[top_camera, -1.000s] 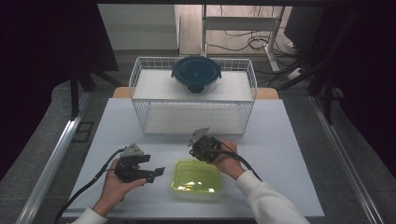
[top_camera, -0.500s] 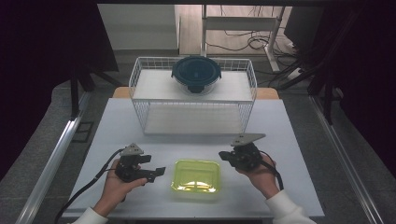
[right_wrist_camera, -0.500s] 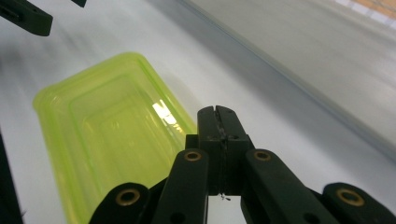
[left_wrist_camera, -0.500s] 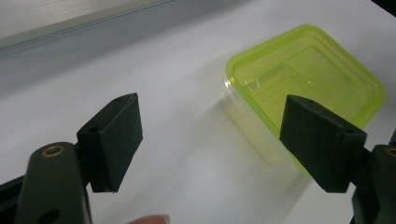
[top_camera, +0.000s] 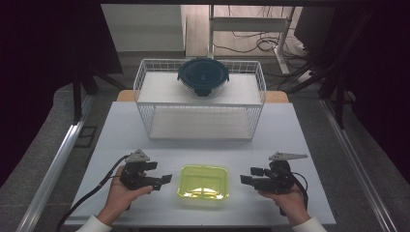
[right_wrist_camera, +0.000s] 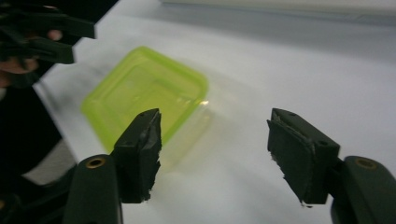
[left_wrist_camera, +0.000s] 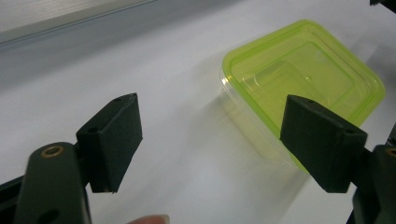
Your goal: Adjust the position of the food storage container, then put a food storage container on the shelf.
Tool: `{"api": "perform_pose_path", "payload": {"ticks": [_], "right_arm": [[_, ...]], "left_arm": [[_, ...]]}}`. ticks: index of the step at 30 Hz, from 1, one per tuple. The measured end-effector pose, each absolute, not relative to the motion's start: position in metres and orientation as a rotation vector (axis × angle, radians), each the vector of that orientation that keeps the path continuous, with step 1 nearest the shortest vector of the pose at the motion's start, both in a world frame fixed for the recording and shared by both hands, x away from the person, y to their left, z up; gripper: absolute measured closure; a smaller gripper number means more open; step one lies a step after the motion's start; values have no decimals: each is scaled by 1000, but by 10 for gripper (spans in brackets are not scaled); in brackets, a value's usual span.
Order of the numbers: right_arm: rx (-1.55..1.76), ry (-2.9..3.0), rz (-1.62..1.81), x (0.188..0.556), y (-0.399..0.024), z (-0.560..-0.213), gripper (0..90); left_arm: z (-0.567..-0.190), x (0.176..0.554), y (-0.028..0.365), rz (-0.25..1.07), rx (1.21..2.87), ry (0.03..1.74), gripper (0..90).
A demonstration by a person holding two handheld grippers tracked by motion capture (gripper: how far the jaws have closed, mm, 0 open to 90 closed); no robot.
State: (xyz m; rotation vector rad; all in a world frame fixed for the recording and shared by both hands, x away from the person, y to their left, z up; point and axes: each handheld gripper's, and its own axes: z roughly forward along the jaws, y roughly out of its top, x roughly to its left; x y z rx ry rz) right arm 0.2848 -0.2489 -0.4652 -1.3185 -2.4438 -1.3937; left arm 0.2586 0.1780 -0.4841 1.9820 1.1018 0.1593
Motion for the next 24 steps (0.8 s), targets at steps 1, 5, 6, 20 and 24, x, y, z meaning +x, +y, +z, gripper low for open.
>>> {"api": "perform_pose_path", "payload": {"ticks": [1,5,6,20,24], "right_arm": [[-1318,-2430,-1400,283,-248,-466,318],[-1313,-2494,-1375,279,-242,-468,255],[-1316,-2486,-1366,279,-241,-468,253],[-1336,-2410,-1363,286,-237,-472,201],[-1324,-2401,-1362,287,-232,-474,241]], "left_arm": [[-484,259,178,160,1981,1102,203],[-485,258,177,154,1981,1104,203],[-485,258,177,153,1984,1103,203],[-484,252,175,118,1959,1111,174],[-485,252,174,63,1923,1119,168]]}}
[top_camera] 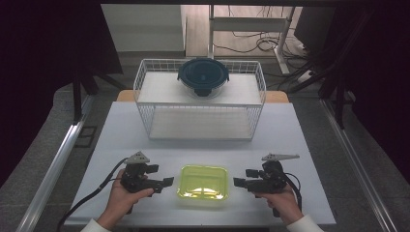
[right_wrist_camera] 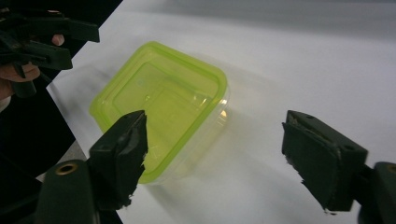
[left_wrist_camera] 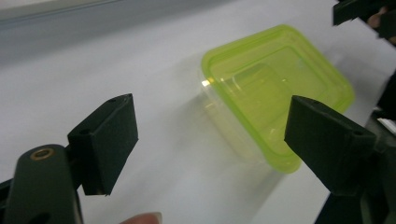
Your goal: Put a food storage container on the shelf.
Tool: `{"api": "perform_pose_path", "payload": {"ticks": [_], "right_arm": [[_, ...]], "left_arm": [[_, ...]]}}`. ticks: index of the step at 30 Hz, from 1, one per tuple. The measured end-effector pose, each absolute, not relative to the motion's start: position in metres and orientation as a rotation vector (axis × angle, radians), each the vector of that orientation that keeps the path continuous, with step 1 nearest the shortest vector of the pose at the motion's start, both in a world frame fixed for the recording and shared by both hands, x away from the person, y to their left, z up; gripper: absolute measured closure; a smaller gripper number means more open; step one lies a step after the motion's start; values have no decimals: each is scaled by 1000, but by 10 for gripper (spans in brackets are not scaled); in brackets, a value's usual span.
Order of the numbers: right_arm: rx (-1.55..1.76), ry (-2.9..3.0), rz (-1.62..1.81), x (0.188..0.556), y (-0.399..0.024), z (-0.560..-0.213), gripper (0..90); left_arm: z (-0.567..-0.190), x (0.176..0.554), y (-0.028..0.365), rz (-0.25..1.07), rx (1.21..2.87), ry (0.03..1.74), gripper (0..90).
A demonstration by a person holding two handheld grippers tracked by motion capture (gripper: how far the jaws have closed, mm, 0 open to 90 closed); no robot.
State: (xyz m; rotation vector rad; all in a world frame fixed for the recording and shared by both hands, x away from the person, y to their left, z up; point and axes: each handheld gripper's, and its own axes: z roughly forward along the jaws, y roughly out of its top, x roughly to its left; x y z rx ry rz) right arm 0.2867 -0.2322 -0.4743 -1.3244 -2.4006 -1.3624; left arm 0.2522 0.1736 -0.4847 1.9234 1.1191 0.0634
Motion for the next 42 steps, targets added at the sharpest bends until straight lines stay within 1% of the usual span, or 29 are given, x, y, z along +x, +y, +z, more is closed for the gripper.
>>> {"api": "perform_pose_path", "payload": {"ticks": [4,8,15,23,27,34,36,38,39,40,41,42], "right_arm": [[-1318,-2380,-1361,287,-228,-477,277],[-1328,-2344,-1359,285,-227,-480,283],[-1342,-2305,-1348,285,-225,-485,321],[-1360,-2292,-1283,288,-210,-500,355],[-1362,-2256,-1272,290,-206,-504,405],[-1376,-2194,-1252,291,-200,-512,476],[-1382,-2180,-1244,291,-199,-514,519],[-1387,-2167,-1238,291,-199,-516,593],[-1394,-2169,-1237,290,-199,-516,626],[-1405,-2165,-1237,290,-199,-516,638],[-1416,-2158,-1239,290,-199,-516,655],[-1431,-2153,-1246,289,-199,-516,673]], "left_arm": [[-489,256,169,-16,1895,1129,168],[-493,263,166,-106,1850,1144,173],[-500,270,162,-201,1811,1165,192],[-512,276,157,-260,1835,1192,233],[-517,278,154,-288,1840,1198,264],[-523,281,151,-389,1816,1181,376],[-525,282,150,-411,1814,1179,405],[-526,282,150,-449,1807,1172,476],[-526,282,149,-447,1808,1186,508],[-526,282,149,-434,1821,1201,553],[-526,282,149,-434,1832,1213,620],[-526,282,150,-444,1828,1218,661]]}}
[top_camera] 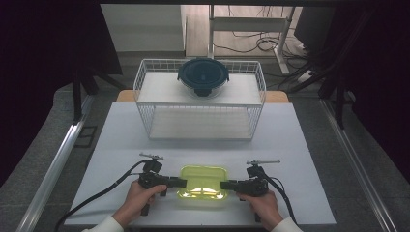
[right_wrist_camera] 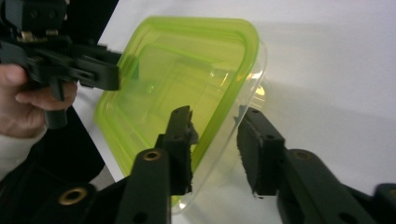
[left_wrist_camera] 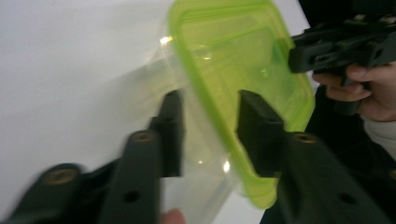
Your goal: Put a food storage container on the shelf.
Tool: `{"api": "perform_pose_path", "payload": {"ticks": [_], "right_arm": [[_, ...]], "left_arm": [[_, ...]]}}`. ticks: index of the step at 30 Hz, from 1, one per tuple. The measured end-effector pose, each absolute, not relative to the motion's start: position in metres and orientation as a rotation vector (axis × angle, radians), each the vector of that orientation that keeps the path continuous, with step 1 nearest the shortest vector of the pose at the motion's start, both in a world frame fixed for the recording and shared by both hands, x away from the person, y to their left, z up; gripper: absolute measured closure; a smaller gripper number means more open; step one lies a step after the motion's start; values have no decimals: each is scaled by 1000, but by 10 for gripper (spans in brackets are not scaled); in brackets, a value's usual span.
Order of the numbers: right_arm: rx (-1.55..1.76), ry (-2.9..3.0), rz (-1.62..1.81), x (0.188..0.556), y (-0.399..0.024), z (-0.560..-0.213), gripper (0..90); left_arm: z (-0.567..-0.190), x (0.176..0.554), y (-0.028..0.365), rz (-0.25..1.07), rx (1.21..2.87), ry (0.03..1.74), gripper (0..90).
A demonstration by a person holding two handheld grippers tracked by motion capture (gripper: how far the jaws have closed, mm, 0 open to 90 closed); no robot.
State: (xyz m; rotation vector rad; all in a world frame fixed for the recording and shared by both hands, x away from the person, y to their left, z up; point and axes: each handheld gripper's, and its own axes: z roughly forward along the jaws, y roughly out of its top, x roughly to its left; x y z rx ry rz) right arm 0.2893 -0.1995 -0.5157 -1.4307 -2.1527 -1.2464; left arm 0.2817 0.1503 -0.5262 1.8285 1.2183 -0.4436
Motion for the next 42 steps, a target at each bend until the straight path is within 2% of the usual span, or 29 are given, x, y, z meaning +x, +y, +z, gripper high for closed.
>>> {"api": "perform_pose_path", "payload": {"ticks": [6,13,42], "right_arm": [[-1493,-2070,-1277,283,-203,-513,748],[-1493,-2092,-1313,277,-206,-504,791],[-1395,-2222,-1401,272,-202,-484,793]], "left_arm": [[-519,277,152,-439,1799,1211,724],[-514,272,153,-405,1786,1177,777],[-492,265,159,-327,1753,1102,797]]}}
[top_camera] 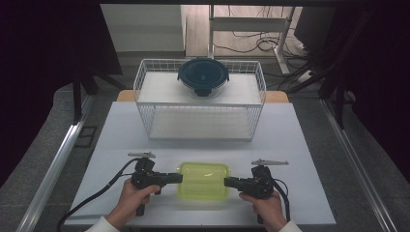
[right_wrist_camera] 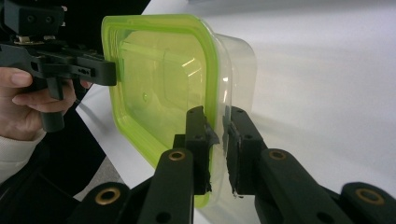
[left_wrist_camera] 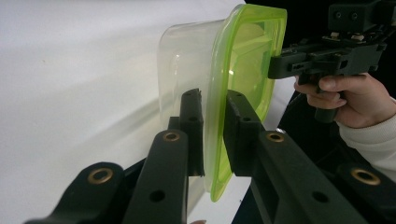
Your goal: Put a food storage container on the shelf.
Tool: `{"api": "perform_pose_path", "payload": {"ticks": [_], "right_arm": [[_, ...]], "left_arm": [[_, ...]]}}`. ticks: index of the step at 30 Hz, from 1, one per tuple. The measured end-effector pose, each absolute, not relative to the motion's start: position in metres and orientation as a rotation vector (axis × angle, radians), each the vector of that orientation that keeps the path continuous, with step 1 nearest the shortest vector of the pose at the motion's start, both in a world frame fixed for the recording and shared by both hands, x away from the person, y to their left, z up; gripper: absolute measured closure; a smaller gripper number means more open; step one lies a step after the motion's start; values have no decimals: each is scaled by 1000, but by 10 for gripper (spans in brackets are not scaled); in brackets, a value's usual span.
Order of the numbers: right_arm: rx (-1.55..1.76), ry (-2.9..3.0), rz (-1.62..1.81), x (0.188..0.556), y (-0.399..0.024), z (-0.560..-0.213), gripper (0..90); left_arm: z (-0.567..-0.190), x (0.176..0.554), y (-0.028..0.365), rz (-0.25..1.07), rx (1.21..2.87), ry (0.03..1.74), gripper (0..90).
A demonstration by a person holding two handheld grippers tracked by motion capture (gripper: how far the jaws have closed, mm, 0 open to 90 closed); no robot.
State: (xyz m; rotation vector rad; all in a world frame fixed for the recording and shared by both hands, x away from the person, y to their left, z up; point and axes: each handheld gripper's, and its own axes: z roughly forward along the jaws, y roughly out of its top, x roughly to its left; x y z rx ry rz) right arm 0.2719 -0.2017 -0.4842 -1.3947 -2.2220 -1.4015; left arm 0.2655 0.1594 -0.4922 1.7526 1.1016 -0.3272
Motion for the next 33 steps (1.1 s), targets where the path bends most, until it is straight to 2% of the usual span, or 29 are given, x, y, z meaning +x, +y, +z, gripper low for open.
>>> {"api": "perform_pose_path", "payload": {"ticks": [33], "right_arm": [[-1311,-2339,-1523,283,-195,-446,793]], "left_arm": [[-457,275,165,-215,1769,1031,804]]}}
